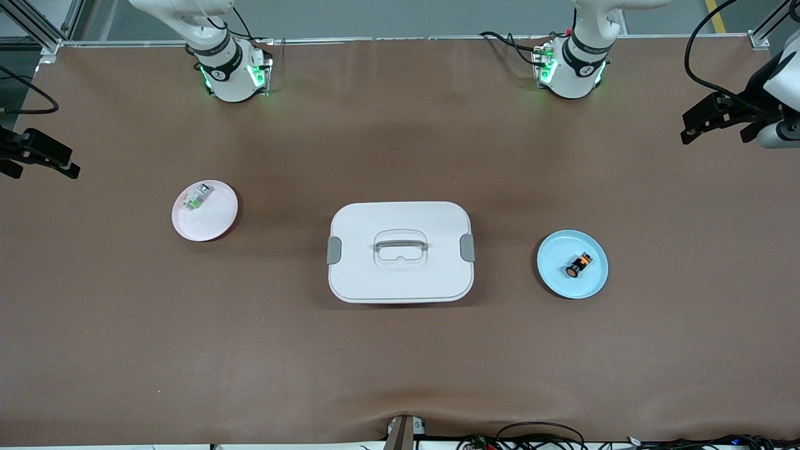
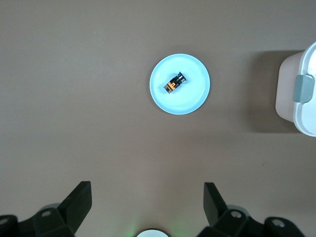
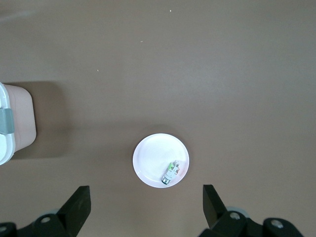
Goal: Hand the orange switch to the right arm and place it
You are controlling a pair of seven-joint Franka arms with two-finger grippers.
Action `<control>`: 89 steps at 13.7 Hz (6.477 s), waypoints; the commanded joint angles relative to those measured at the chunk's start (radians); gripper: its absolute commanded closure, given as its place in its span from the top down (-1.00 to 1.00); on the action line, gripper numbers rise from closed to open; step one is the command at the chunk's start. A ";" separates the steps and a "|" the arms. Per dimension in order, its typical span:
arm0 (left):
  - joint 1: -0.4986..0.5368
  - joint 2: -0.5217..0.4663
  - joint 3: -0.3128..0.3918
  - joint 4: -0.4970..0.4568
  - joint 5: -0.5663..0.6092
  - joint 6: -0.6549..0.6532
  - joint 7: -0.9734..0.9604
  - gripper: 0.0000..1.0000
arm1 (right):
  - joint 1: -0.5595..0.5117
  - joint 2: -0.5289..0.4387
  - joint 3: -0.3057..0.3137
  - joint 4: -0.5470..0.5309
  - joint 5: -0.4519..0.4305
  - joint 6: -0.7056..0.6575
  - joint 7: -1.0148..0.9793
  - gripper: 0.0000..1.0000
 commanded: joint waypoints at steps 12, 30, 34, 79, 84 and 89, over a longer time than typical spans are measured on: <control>0.031 0.146 0.003 0.103 0.002 0.000 0.015 1.00 | -0.023 -0.026 0.009 -0.029 -0.012 0.001 -0.004 1.00; 0.039 0.177 -0.008 -0.380 0.002 0.546 -0.090 1.00 | -0.040 -0.026 0.009 -0.031 0.003 0.027 0.009 1.00; 0.030 0.184 -0.009 -0.452 0.002 0.636 -0.108 1.00 | -0.040 -0.026 0.009 -0.031 0.003 0.027 0.009 1.00; -0.004 0.493 -0.066 -0.546 -0.013 1.289 -0.551 -1.00 | -0.050 -0.023 0.012 -0.028 0.003 0.053 0.009 1.00; -0.004 0.457 -0.144 -0.361 -0.013 1.048 -0.721 -1.00 | -0.052 -0.021 0.014 -0.023 0.001 0.045 0.009 1.00; -0.055 0.454 -0.200 -0.105 -0.012 0.714 -0.961 -1.00 | -0.029 -0.015 0.015 -0.022 0.005 0.044 0.011 1.00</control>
